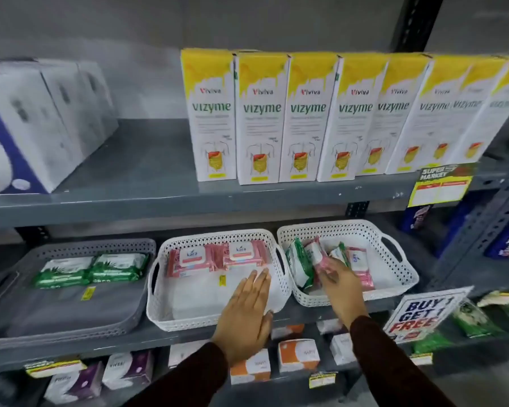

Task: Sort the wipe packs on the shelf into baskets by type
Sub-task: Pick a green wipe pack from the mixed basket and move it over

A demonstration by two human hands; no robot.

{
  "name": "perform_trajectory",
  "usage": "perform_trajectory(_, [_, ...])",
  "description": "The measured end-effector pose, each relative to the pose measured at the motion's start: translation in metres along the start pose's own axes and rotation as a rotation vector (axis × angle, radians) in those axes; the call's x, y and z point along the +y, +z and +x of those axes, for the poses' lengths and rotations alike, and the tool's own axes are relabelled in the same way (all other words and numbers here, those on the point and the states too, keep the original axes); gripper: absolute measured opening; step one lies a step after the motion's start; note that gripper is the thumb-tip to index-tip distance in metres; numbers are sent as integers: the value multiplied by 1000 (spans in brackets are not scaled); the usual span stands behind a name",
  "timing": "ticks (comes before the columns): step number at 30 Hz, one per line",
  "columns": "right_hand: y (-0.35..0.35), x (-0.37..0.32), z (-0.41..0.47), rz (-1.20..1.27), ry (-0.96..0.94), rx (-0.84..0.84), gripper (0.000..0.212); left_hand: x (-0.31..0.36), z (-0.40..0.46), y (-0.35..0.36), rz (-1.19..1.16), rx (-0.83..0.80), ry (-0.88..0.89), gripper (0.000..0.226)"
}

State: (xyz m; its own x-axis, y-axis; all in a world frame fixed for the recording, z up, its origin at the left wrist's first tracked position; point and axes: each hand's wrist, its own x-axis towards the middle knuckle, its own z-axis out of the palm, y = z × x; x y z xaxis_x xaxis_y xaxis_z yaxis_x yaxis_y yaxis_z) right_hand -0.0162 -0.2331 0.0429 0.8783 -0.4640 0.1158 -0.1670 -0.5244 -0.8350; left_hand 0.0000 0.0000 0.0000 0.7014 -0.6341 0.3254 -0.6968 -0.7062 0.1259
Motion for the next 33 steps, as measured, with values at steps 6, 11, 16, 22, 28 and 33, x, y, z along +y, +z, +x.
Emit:
perform_trajectory(6, [26, 16, 48, -6, 193, -257, 30, 7, 1, 27, -1, -108, -104, 61])
perform_trajectory(11, [31, 26, 57, -13, 232, -207, 28, 3, -11, 25, -30, -88, -182, 59])
perform_trajectory(16, [23, 30, 55, 182, 257, -95, 22, -10, -23, 19, -53, -76, -182, 62])
perform_trajectory(22, [5, 6, 40, 329, 205, 48, 13, -40, -47, 5, -45, -45, -193, 59])
perform_trajectory(28, [35, -54, 16, 440, 64, -26, 22, -99, -95, -21, -16, -19, -220, 56])
perform_trajectory(33, [141, -110, -22, 587, 166, -299, 21, -174, -146, -46, 77, -39, -403, 62])
